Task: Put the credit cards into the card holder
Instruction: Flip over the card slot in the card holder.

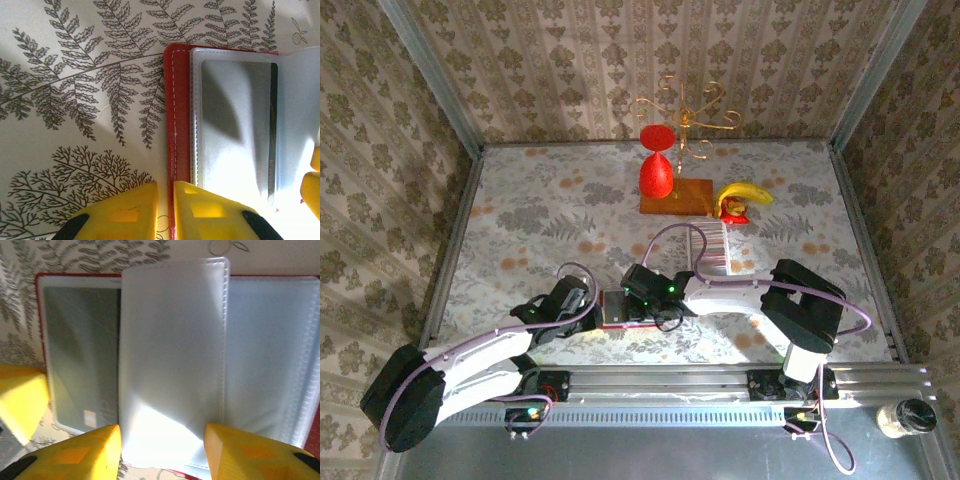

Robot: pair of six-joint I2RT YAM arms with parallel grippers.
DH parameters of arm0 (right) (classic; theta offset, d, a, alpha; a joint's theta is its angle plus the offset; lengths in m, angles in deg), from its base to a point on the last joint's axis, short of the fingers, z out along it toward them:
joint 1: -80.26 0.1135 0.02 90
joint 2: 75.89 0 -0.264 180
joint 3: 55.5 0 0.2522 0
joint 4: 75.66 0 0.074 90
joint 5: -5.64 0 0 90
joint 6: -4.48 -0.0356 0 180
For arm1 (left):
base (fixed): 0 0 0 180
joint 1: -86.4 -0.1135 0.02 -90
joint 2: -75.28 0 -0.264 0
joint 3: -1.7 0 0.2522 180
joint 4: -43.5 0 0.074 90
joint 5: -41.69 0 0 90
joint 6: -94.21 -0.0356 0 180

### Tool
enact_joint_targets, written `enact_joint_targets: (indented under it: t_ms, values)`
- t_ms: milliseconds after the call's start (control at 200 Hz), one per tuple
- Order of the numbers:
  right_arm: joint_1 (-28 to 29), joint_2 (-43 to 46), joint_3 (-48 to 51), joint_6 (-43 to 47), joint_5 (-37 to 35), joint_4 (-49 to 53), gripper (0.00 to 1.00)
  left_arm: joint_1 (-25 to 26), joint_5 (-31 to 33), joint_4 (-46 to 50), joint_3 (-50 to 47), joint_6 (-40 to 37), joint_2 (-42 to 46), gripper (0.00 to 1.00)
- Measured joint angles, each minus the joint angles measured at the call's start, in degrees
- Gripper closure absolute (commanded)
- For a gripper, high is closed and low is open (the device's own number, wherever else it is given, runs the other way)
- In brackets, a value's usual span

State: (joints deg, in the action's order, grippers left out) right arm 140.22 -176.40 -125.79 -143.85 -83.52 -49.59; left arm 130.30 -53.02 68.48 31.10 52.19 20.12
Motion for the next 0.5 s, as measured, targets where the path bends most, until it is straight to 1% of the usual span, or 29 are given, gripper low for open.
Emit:
enact_joint_targets:
  t_ms: [320,505]
  values:
    - [0.0,-0.76,1.09,-3.45,1.31,-8.33,0.52,0.0,0.0,-0.15,-0.04,0.02,-0.11,0.83]
    - [0.0,-0.76,3.58,-6.1,1.49,-14.1,0.53,0.0,0.0,-0.5,-0.24,0.04,-0.11,0.84]
